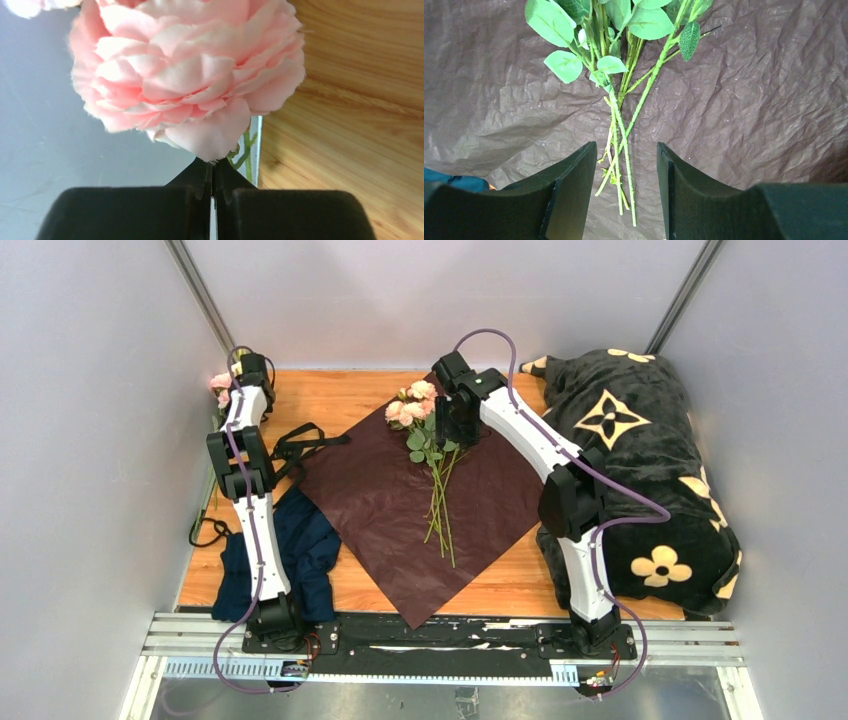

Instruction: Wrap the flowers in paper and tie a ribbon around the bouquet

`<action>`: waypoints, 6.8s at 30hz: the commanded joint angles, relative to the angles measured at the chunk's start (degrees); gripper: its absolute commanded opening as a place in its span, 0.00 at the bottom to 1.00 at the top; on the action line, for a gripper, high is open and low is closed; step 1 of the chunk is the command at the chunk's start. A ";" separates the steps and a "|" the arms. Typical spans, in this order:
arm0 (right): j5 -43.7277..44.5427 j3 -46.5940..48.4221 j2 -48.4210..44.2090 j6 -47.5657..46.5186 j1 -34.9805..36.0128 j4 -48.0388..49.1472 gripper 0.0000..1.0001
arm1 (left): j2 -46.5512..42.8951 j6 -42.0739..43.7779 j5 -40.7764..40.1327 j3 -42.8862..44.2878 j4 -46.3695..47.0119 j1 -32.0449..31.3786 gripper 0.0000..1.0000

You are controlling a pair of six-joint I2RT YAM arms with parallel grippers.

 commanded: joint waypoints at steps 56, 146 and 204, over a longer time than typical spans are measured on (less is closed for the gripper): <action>-32.24 -12.89 -13.77 13.33 -0.83 60.52 0.74 | -44.58 -42.48 79.82 -7.59 9.80 -22.59 0.00; 9.72 11.22 -0.07 -14.09 5.85 -0.85 0.71 | 2.28 -17.41 48.50 0.14 -20.85 13.44 0.60; 12.98 12.80 -0.58 -19.05 5.82 -0.40 0.70 | 5.69 -18.21 37.68 10.10 -20.94 2.61 0.61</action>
